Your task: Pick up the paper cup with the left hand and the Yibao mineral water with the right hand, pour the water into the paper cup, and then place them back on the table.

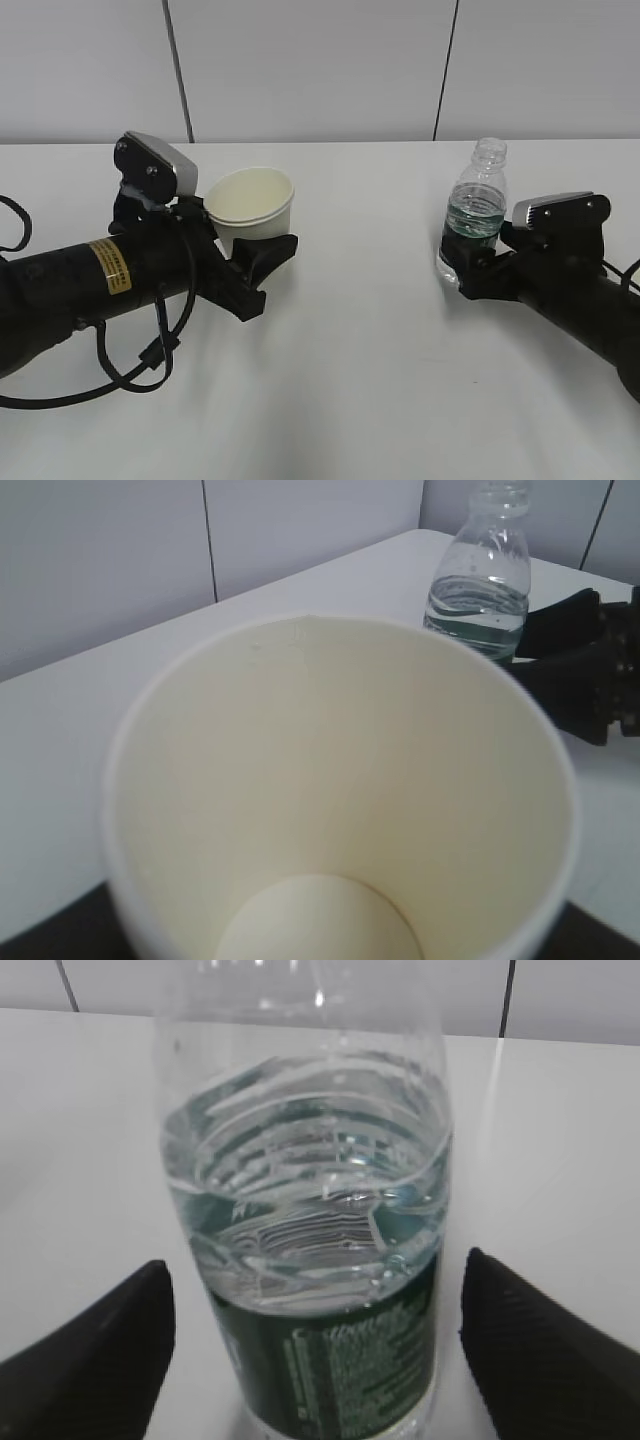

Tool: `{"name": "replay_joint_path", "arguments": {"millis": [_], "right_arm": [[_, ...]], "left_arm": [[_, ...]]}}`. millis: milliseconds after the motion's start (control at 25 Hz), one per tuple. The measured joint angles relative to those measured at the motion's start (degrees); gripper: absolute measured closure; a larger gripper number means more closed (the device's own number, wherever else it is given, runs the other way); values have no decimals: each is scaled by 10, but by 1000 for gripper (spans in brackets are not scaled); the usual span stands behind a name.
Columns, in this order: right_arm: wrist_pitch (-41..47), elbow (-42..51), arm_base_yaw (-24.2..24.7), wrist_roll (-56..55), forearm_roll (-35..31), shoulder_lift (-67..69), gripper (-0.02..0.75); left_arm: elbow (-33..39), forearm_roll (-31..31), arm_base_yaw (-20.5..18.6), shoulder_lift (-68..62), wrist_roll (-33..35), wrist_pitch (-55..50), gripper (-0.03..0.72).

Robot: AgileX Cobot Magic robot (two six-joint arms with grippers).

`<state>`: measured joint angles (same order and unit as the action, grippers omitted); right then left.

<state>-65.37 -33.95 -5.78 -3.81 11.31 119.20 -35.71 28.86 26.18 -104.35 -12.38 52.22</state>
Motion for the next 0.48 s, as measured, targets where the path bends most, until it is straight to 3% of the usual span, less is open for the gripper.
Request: {"name": "replay_joint_path", "arguments": {"millis": [480], "right_arm": [[-1,-78,0,0,19,54,75]], "left_arm": [[0,0,1,0,0,0,263]]}}
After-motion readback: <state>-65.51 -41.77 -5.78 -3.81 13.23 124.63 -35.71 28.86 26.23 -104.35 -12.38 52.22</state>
